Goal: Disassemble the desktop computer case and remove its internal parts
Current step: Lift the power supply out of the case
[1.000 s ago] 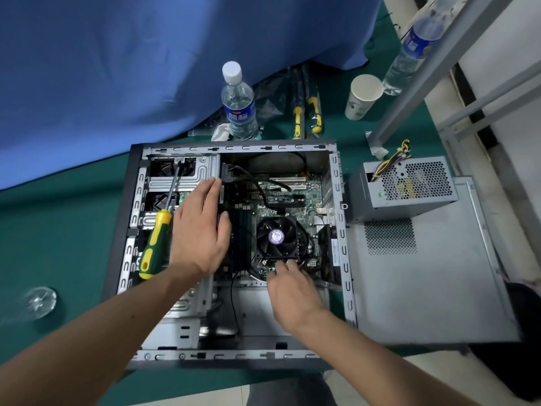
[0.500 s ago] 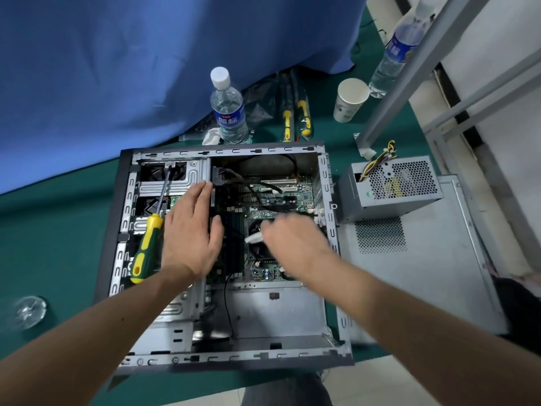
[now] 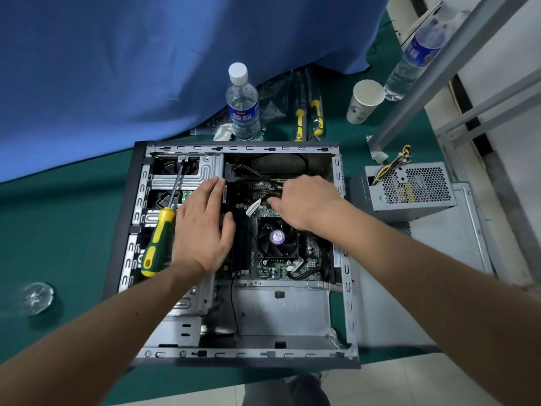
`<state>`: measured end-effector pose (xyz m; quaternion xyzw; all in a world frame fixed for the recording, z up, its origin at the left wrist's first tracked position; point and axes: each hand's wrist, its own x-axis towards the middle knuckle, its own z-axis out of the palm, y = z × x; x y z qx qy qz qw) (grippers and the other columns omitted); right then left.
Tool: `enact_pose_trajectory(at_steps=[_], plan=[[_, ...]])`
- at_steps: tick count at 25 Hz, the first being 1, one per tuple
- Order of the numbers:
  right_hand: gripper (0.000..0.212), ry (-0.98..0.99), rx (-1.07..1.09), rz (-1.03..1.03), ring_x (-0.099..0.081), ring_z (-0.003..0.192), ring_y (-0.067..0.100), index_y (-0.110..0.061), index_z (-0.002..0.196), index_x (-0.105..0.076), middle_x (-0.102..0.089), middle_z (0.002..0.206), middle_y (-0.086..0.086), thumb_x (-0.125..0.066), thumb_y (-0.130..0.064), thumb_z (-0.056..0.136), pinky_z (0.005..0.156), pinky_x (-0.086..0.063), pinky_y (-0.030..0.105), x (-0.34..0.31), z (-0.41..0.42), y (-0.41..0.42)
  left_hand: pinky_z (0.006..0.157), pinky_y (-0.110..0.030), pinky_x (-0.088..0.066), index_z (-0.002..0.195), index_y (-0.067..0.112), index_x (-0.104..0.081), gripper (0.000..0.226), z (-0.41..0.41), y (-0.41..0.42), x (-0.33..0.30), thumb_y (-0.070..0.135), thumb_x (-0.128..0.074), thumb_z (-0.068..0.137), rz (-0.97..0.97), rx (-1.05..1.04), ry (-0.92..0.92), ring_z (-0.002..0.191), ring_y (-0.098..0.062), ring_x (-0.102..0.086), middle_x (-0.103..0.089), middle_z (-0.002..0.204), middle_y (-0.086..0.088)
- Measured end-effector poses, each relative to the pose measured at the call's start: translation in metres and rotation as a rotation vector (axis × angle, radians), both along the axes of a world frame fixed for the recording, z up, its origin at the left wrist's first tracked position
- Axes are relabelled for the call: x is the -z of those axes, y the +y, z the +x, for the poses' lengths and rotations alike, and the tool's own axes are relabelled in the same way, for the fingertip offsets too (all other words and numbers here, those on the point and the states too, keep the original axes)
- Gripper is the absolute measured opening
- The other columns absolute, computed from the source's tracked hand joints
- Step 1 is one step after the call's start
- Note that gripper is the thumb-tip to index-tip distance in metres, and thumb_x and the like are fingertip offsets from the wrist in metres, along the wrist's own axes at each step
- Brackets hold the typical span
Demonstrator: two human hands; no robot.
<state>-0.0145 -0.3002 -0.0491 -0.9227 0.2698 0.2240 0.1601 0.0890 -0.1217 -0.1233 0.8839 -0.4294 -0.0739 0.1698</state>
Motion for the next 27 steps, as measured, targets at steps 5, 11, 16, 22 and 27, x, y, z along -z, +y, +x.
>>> enact_pose_trajectory(at_steps=[5,11,16,22,27], plan=[[0.040,0.073,0.317,0.336,-0.060,0.046,0.015,-0.011,0.068,-0.052,-0.058,0.043,0.002,-0.039,-0.038,0.095,0.053,-0.046,0.022,-0.005,-0.005,0.021,0.113,-0.044,-0.029,0.151,0.015,-0.031,0.062,0.000,0.000,0.001,0.036,-0.039,0.093,-0.008,0.006,-0.007,0.141,-0.020,-0.029,-0.033,0.153,-0.003],[0.029,0.008,0.887,0.902,-0.047,0.049,0.019,-0.003,0.113,-0.054,-0.073,0.089,0.018,-0.040,-0.020,0.094,0.042,-0.032,0.025,0.015,-0.037,0.050,0.112,-0.044,-0.029,0.151,0.017,-0.030,0.062,0.000,0.000,0.004,0.038,-0.038,0.094,-0.024,0.001,-0.019,0.140,-0.020,-0.029,-0.033,0.153,-0.002],[0.027,-0.038,1.134,1.417,-0.026,0.038,0.006,-0.002,0.108,-0.053,-0.072,0.078,0.022,-0.037,-0.023,0.104,0.032,-0.017,0.016,0.033,-0.073,0.069,0.112,-0.045,-0.029,0.151,0.017,-0.031,0.062,0.001,0.001,0.004,0.038,-0.037,0.093,-0.034,0.001,-0.021,0.140,-0.020,-0.029,-0.033,0.152,-0.002],[0.032,-0.207,1.472,1.838,-0.026,0.031,0.001,-0.007,0.082,-0.063,-0.047,0.052,-0.002,-0.047,-0.028,0.100,0.026,-0.015,0.011,0.047,-0.080,0.093,0.113,-0.046,-0.029,0.151,0.017,-0.031,0.063,0.001,0.001,0.004,0.038,-0.038,0.093,-0.041,0.000,-0.017,0.139,-0.020,-0.029,-0.033,0.152,-0.003],[0.030,-0.233,1.210,1.397,-0.030,0.036,0.006,-0.010,0.087,-0.062,-0.062,0.056,0.006,-0.046,-0.031,0.100,0.031,-0.022,0.017,0.041,-0.079,0.091,0.112,-0.046,-0.029,0.151,0.016,-0.031,0.062,0.002,0.001,0.004,0.037,-0.037,0.093,-0.044,0.008,-0.019,0.139,-0.021,-0.029,-0.033,0.152,-0.003]])
